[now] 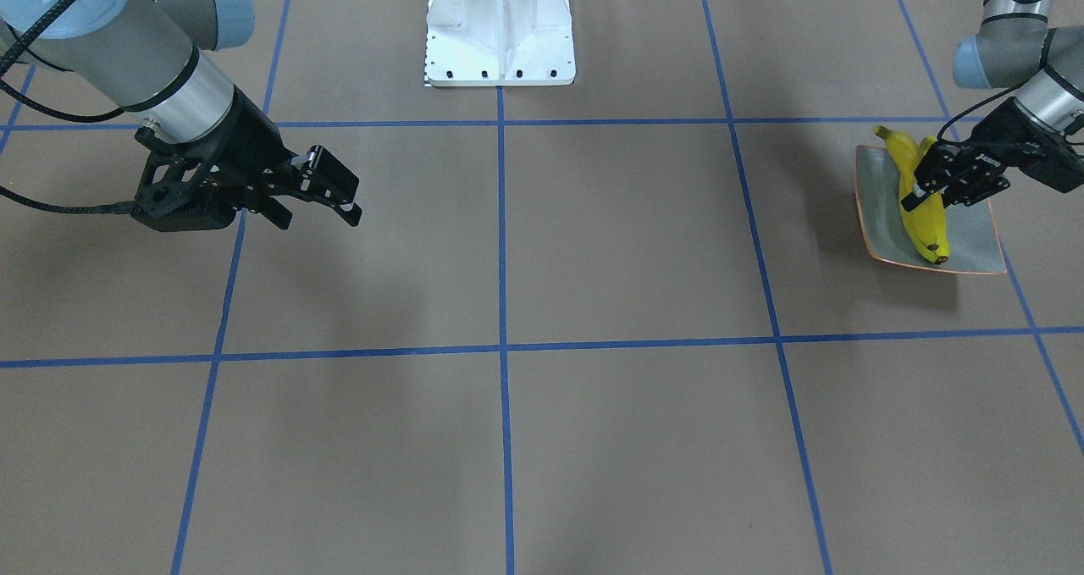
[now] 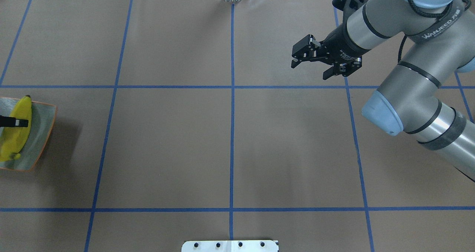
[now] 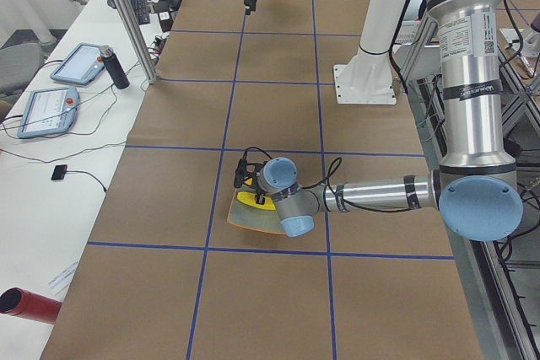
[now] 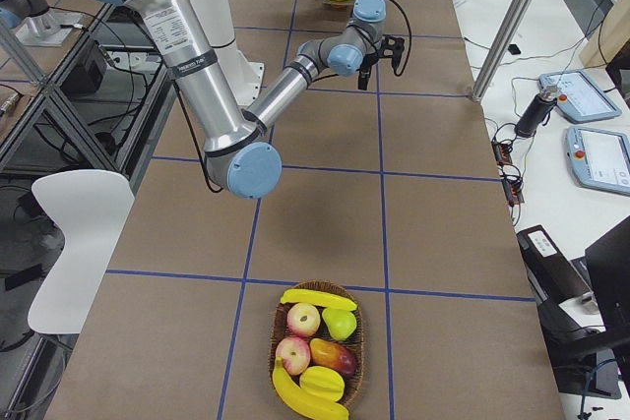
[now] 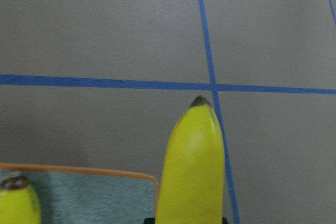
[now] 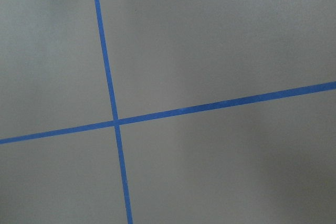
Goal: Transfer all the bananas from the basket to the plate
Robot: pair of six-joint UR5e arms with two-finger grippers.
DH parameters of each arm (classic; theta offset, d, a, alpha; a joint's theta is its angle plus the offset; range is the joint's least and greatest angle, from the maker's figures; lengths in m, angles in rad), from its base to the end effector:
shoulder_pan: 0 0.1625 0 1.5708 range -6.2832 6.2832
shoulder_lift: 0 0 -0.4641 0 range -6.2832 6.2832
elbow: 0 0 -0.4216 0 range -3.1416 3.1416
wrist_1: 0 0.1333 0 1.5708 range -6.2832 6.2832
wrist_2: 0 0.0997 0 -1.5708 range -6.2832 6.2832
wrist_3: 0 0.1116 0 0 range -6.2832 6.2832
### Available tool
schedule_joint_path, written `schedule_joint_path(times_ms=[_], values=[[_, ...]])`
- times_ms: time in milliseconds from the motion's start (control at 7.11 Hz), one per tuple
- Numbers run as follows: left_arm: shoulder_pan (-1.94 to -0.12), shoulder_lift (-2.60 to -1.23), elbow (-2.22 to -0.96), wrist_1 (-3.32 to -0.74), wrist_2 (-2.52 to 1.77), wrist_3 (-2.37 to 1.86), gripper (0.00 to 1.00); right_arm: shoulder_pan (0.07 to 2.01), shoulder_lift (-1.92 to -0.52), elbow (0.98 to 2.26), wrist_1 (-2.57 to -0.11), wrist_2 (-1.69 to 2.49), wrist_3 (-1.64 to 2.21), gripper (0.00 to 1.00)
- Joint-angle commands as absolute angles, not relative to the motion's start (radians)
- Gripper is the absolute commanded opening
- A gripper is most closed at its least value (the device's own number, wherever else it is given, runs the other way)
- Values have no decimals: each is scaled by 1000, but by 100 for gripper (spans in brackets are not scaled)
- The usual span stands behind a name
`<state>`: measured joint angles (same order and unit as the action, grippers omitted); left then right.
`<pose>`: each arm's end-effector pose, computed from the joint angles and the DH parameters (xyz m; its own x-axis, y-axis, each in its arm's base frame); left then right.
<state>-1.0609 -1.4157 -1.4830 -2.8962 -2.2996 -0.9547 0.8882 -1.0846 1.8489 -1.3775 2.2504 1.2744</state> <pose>0.1720 -0.4284 0.6734 0.3972 0.1729 -0.9013 0.1648 0.9527 0.2554 -0.3607 -0.5439 0.2495 0.4288 0.1673 0.8878 -0.1611 0.9811 -0.1070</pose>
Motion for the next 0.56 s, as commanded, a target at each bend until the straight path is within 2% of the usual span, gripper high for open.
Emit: schedule_joint_path(times_ms=[0, 422], values=[[-1057, -1422, -1482, -2895, -2301, -954, 0, 888, -1086, 1848, -1378, 2250, 1273, 99], [-1052, -1428, -1480, -2895, -2299, -954, 0, 887, -1094, 1850, -1378, 2250, 1273, 99]])
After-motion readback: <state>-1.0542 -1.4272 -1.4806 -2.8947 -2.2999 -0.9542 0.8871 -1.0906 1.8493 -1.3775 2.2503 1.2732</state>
